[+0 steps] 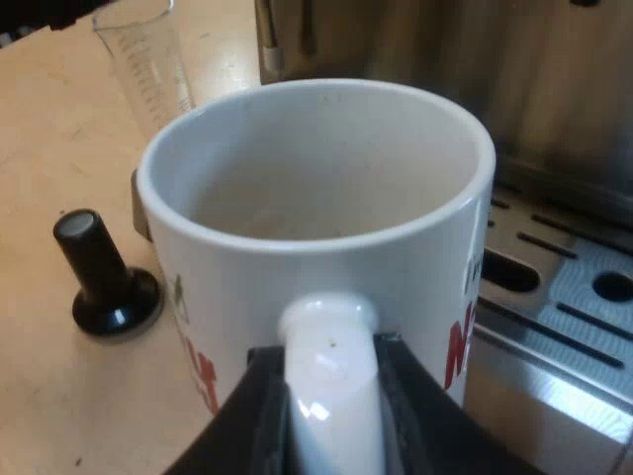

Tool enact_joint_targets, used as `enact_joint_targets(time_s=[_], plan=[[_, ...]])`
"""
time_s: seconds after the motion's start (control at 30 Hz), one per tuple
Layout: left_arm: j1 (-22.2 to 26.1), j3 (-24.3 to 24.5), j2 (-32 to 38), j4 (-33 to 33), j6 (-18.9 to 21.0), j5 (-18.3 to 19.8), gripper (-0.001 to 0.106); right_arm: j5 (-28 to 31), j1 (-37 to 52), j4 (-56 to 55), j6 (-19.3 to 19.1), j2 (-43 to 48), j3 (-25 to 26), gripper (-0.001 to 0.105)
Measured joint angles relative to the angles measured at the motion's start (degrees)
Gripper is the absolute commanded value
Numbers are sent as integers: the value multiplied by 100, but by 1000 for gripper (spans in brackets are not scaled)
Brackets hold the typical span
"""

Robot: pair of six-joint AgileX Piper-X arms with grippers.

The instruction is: Place mug into machine

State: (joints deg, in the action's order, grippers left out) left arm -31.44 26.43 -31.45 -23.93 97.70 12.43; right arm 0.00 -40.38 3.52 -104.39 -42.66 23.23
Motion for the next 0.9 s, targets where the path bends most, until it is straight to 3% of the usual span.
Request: enact_joint_targets(time_s=[0.53, 0.9], plan=[[0, -47, 0, 185, 0, 41, 89, 285, -111, 2255, -14, -1957, 78, 0], [0, -47, 0, 185, 0, 41, 89, 285, -111, 2546, -14, -2958, 617, 0]])
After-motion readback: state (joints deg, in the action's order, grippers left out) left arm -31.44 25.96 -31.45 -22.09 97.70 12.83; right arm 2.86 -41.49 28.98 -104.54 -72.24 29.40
